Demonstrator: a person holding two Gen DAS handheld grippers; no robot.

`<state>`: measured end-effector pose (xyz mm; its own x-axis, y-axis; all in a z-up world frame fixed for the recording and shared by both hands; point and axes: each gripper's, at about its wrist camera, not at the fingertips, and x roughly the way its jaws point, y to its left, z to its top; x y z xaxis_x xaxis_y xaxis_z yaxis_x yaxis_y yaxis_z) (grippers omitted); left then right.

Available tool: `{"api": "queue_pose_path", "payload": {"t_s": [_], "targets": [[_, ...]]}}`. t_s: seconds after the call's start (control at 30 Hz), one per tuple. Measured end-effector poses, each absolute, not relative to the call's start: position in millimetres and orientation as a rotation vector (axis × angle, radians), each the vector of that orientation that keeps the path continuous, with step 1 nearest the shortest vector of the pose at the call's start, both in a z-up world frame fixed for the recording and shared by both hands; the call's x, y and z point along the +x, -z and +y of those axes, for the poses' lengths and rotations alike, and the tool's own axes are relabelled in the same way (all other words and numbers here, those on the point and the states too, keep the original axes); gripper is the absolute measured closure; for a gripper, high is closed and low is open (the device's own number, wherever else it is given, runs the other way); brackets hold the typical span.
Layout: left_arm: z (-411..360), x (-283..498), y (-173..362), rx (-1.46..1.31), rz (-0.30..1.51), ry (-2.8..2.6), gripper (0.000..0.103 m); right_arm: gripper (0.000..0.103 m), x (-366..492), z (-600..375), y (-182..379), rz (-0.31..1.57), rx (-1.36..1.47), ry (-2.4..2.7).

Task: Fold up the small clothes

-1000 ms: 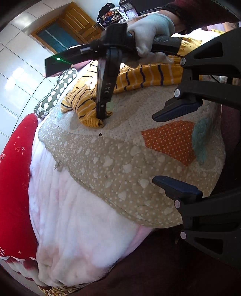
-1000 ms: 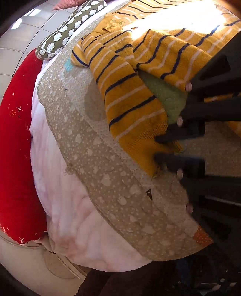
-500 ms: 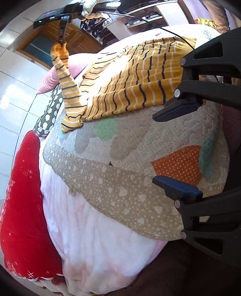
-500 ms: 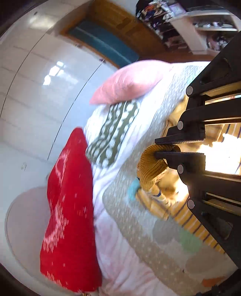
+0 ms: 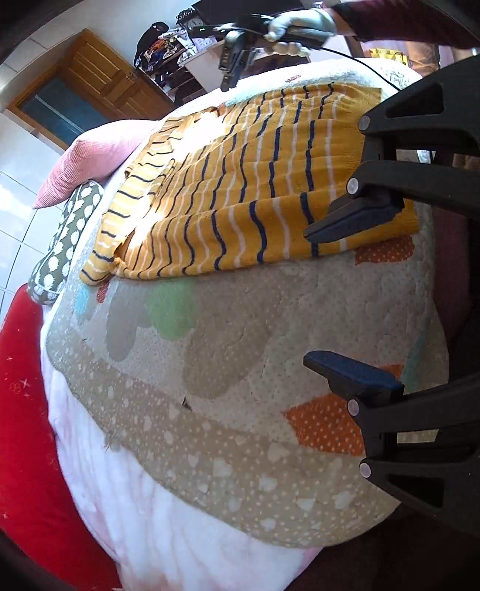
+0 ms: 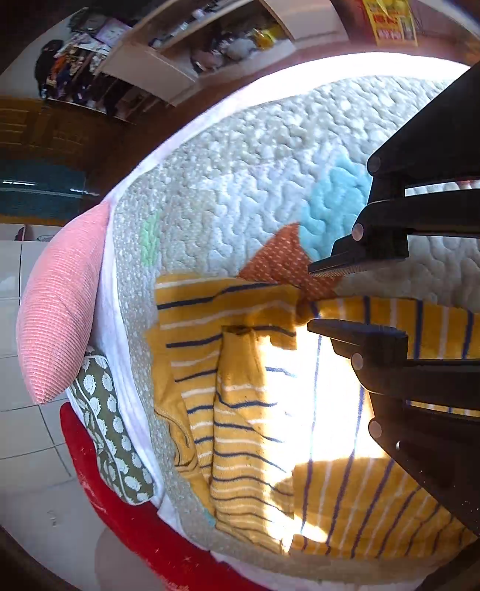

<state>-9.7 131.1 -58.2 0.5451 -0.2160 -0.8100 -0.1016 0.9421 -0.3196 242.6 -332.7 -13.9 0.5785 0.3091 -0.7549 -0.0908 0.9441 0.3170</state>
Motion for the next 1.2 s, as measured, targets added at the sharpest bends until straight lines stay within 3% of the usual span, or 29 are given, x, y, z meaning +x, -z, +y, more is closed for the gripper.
{"api": "queue_pose_path", "payload": {"t_s": [0.13,0.23,0.43,0.5,0.53,0.57,0.6,0.63,0.67,0.9,1.2], "targets": [[118,3,78,-0.437,1.067,0.198,0.043,0.072,160,-344,53,0.917,0.462,-0.435],[104,8,81,-0.443,1.068,0.255,0.029,0.063,112,-344,74,0.907,0.514,-0.491],[65,19,88,-0.437,1.117,0.415,0.028,0.060,73,-335,107,0.906,0.575,-0.507],[52,18,85,-0.355,1.126,0.360,0.047,0.059,69,-324,107,0.881,0.542,-0.511],[47,18,83,-0.306,1.129,0.327,0.082,0.059,68,-320,107,0.875,0.538,-0.510],[44,18,81,-0.281,1.137,0.311,0.093,0.058,67,-314,107,0.870,0.535,-0.520],[45,16,79,-0.290,1.136,0.306,0.093,0.059,74,-309,107,0.870,0.526,-0.537],[46,14,76,-0.292,1.130,0.294,0.093,0.070,74,-304,107,0.875,0.519,-0.546],[47,12,73,-0.283,1.124,0.279,0.093,0.092,75,-302,107,0.886,0.523,-0.552],[51,-21,42,-0.200,1.072,0.244,0.093,0.092,50,-335,94,0.816,0.670,-0.586],[45,-51,69,-0.090,1.137,0.165,0.089,0.092,8,-339,124,0.873,0.588,-0.514]]}}
